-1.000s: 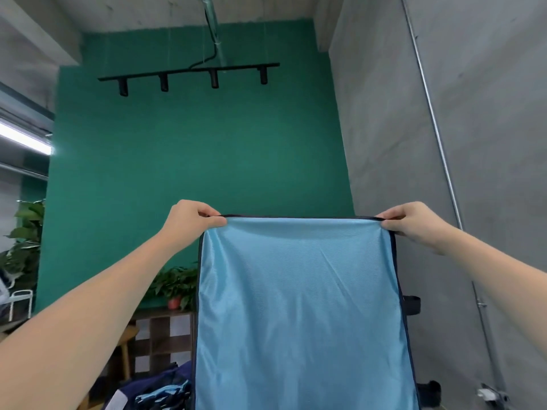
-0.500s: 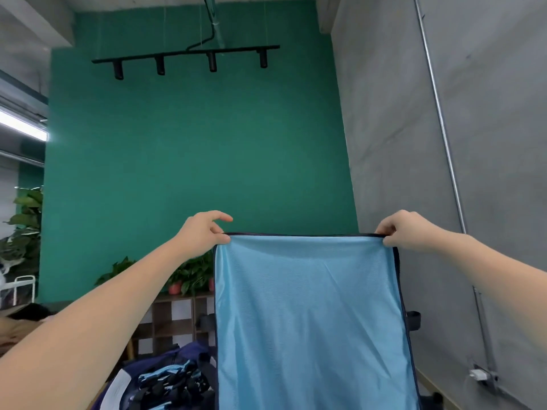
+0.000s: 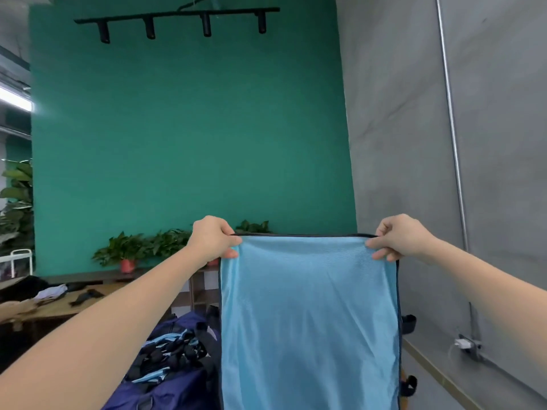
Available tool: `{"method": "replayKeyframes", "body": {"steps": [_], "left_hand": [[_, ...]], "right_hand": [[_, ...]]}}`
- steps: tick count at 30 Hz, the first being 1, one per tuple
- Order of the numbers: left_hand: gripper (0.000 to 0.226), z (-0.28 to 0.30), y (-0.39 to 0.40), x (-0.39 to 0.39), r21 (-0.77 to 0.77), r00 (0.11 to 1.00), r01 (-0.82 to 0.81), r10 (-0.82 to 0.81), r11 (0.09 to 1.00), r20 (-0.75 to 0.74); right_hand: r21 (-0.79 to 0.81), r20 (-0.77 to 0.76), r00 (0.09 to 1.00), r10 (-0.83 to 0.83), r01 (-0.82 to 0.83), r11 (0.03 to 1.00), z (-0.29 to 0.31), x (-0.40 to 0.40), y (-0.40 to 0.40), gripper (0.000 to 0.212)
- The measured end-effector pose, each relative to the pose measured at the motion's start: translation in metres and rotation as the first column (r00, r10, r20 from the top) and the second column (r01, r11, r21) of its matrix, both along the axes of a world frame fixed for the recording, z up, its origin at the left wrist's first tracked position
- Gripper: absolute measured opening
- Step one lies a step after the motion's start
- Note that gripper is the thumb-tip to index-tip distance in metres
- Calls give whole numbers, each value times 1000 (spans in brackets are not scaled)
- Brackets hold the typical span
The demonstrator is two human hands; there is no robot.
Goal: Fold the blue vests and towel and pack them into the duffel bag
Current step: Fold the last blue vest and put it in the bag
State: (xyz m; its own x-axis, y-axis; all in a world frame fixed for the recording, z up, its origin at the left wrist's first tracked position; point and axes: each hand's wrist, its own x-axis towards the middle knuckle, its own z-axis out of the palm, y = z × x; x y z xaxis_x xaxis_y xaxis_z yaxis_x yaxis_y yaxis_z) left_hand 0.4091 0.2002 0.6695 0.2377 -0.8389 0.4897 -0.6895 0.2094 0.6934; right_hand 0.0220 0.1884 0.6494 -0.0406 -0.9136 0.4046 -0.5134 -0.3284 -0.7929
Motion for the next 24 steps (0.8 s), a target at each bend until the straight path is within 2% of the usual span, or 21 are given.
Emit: {"method": "replayKeyframes", "body": {"steps": [5, 9, 14, 19, 22, 24], "left_hand": [[10, -37, -38, 1, 88, 998, 23, -28, 996, 58], [6, -74, -83, 8, 165, 997, 20, -33, 986, 75], [5, -132, -155, 21, 267, 987, 25, -65, 963, 145], [17, -176, -240, 30, 260, 944, -47, -42, 964, 328], [21, -185, -291, 34, 270, 896, -81, -48, 959, 441], [22, -182, -323, 38, 260, 883, -66, -65, 963, 464]], "right_hand": [[42, 38, 999, 28, -30, 999, -33, 12, -34, 13], [92, 53, 998, 16, -21, 995, -68, 19, -82, 13], [187, -21, 1000, -15, 18, 982, -121, 26, -153, 13], [252, -53, 998, -35, 47, 966, -160, 33, -239, 14], [251, -111, 992, -58, 85, 964, -171, 40, -290, 13], [229, -157, 985, -65, 100, 968, -169, 45, -320, 11]]}}
